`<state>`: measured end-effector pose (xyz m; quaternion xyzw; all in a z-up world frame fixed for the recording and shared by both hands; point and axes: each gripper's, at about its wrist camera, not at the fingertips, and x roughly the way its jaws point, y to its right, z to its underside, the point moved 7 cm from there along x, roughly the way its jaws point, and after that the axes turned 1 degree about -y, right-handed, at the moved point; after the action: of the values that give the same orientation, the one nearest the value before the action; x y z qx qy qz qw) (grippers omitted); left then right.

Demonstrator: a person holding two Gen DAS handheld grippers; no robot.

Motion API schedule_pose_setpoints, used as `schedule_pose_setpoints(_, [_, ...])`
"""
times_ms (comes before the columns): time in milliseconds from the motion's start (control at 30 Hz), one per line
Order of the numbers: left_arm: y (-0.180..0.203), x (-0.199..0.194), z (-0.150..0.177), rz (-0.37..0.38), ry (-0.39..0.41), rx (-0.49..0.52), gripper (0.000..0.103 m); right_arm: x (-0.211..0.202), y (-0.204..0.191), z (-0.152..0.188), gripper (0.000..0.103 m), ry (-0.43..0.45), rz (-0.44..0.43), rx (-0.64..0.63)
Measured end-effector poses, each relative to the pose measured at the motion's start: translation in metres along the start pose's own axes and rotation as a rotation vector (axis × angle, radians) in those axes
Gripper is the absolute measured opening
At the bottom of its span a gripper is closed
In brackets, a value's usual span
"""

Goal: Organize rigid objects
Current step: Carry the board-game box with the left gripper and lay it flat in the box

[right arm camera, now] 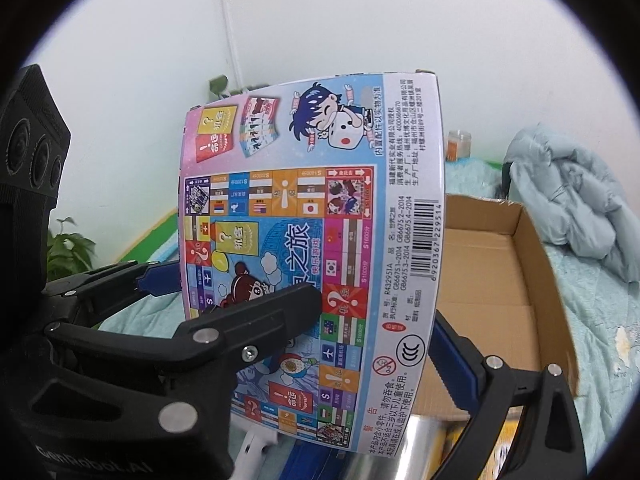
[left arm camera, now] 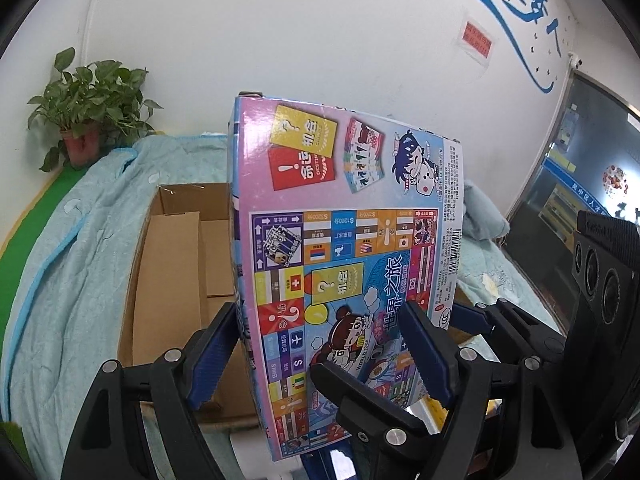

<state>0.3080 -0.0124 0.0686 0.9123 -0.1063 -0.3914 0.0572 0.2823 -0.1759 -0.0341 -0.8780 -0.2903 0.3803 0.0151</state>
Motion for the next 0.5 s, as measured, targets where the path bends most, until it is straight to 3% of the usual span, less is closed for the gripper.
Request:
schedule_pose_setpoints(133, [-0.007, 0.034, -0.007, -0.018, -0.056, -0.007, 0.079, 0.029, 0.008, -0.001, 0.097, -0.072, -0.018, 0.012])
schedule_pose_setpoints(367, [-0.025, 0.086, 0.023, -0.052, -0.162, -0.036, 0.074, 0.082, 0.012, 0.027, 0.097, -0.257, -0.067, 0.059])
schedule_pose_setpoints(500, [-0.031, 0.103, 0.039, -0.109, -0.195, -0.02, 0.069, 0.096, 0.005, 0.049, 0.092, -0.338, -0.029, 0.014])
